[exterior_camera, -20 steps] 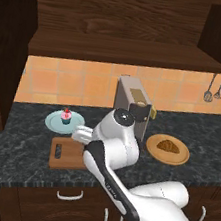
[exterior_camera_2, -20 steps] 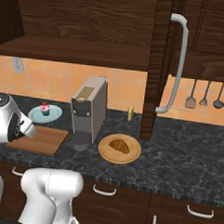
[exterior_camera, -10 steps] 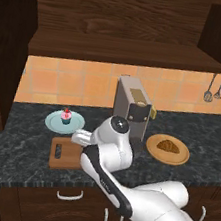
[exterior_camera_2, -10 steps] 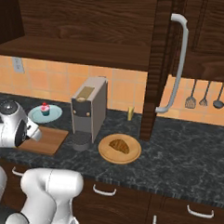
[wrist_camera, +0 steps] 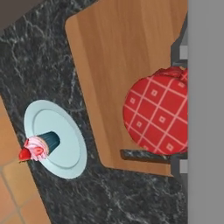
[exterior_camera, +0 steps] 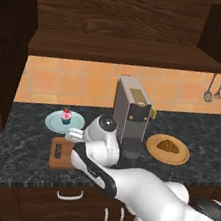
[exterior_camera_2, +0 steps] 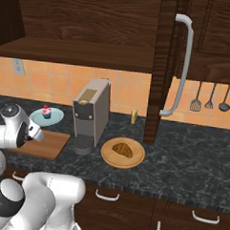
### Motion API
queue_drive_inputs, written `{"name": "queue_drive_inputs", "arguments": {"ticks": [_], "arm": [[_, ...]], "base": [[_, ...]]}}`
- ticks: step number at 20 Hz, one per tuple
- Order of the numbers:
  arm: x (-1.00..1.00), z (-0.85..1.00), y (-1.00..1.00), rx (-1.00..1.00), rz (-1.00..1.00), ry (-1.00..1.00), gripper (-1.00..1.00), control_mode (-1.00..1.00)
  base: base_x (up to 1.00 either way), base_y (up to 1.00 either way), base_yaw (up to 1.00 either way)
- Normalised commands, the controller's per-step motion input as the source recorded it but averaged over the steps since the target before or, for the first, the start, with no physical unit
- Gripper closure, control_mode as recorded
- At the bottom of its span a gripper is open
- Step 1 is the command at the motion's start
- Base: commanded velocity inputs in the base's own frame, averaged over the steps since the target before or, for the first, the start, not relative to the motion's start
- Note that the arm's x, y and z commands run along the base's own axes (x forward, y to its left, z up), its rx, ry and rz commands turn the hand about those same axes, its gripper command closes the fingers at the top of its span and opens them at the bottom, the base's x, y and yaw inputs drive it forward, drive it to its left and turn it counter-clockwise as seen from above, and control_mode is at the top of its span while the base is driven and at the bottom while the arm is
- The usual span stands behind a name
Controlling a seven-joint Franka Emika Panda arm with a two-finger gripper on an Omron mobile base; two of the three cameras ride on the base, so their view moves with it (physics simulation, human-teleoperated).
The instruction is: From the different types of pastries on the counter, select a croissant and place it on the cutting board. Then retrieve a jar of jam from the cabinet and place it alongside the croissant on the cutting board.
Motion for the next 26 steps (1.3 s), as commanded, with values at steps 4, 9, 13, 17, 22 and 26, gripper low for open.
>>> {"name": "queue_drive_inputs", "arguments": {"ticks": [4, 9, 13, 17, 22, 26], "arm": [[0.08, -0.07, 0.16, -0.03, 0.0, 0.01, 1.0, -1.0], [0.12, -0.54, 0.04, -0.03, 0.0, 0.04, 1.0, -1.0], [0.08, -0.31, 0.18, -0.02, 0.0, 0.0, 1.0, -1.0], [0.07, -0.21, 0.29, 0.0, 0.0, 0.0, -1.0, -1.0], [0.13, -0.04, 0.15, 0.0, 0.0, -0.01, -1.0, -1.0], [0.14, 0.04, 0.0, 0.0, 0.0, -0.07, -1.0, -1.0]], "base": [[0.0, 0.0, 0.0], [0.0, 0.0, 0.0], [0.0, 0.0, 0.0], [0.0, 0.0, 0.0], [0.0, 0.0, 0.0], [0.0, 0.0, 0.0]]}}
